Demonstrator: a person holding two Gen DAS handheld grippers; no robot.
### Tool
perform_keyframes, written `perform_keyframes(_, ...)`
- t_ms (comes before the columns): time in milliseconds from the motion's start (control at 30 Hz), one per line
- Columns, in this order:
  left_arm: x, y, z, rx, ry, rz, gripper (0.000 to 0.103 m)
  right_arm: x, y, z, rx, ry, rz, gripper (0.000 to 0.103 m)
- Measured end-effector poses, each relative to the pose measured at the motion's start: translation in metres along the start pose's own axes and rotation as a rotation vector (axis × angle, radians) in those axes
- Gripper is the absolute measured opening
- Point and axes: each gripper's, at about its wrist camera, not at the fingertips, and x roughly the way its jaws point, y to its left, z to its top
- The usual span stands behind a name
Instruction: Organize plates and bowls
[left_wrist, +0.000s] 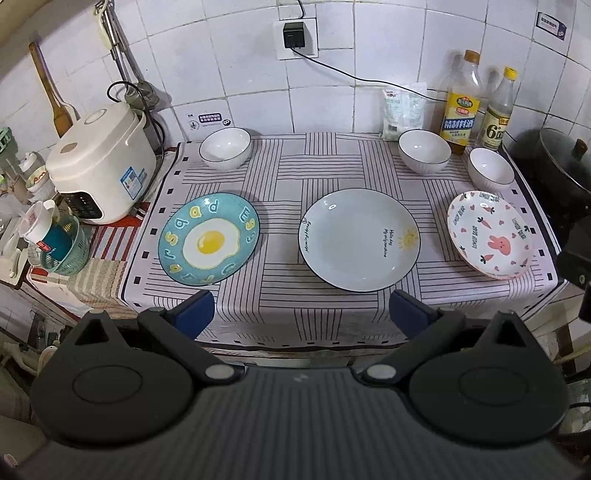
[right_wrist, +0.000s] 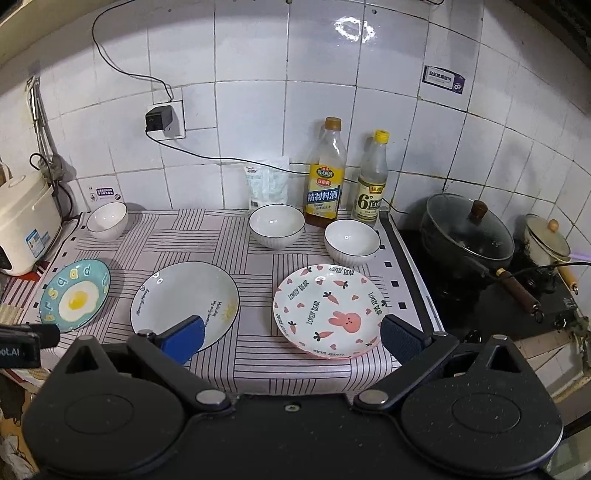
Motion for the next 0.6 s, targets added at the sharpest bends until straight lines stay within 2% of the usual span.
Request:
perform_keyframes(233, 0.0047, 0.0050, 0.0025, -0.014, 0.009, 0.013, 0.102, 0.0009, 0.0013, 0.0032, -0.034, -0.010, -0.024, 0.103)
perform_keyframes(600, 0.0103, 0.0063, 0.0089, -0.017, 0.026, 0.030, 0.102, 0.0089, 0.0002, 0.0059, -0.038, -0.005, 0.011, 0.103)
